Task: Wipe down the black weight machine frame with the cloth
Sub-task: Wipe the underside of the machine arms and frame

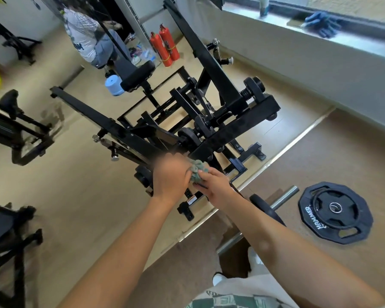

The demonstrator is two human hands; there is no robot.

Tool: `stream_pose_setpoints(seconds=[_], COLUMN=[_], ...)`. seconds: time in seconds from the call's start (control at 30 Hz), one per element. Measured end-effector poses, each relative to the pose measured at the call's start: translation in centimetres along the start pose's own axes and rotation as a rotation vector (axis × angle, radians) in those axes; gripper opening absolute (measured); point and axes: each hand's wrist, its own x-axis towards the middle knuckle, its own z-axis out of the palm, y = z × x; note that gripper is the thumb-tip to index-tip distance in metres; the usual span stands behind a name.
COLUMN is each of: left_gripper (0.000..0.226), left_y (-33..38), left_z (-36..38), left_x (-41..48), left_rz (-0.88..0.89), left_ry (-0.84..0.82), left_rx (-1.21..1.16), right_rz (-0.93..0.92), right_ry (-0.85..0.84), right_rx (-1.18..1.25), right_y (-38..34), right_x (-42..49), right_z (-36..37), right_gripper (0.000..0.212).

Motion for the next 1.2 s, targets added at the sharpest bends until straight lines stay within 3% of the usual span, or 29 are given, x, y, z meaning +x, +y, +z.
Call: stream_pose_setpoints(seconds=[0.13,0.33,0.53,0.67,0.77,0.83,1.0,1.2], left_gripper=[0.023,0.014,0.011,0.03,0.03,0.017,0.019,0.012], left_y=[-0.3,-0.8,-2.0,-3.9,-6.4,-8.2,-11.8,-13.7], left_z=[-1.5,-1.5,0.2,0.5,2.0,3.0,3.4,3.8], left_x=[-2.5,-9.3,-14.1,-15.4,-16.1,-16.5,-14.9,-11.1], left_rz=[-0.018,-0.236,-0.647,-0.688,-0.767,-0.823,-0.724,-0.555], left_ry=[0.022,0.146,0.131,0.107,0.05,-0.027,-0.063,-0.112], left_rx=[-0.013,-0.326,-0.803,-1.031,-1.194,-1.306,-1.365,-1.583], right_rz=[0.006,-0.17,-0.434,-0.574,-0.653,-0.754,-0.995,-0.99], right_ry=[-0.064,-0.158,0.036,0.201,0.303,0.36,0.492,0.627], right_rx=[-0.133,-0.344,-0.563,-0.713,-0.82,-0.871,-0.979,-1.147], right_y=[1.7,2.8,6.9,9.7,12.1,13.4,15.7,15.0], right_x=[-0.8,-3.3,-5.6,-6.9,-7.6,-8.7,-9.0,-7.6], right_z=[0.1,0.9,3.0,4.0,4.9,6.2,10.1,13.1], right_gripper=[0.021,0.018,0.016,0.013,0.016,0.017,0.041,0.065])
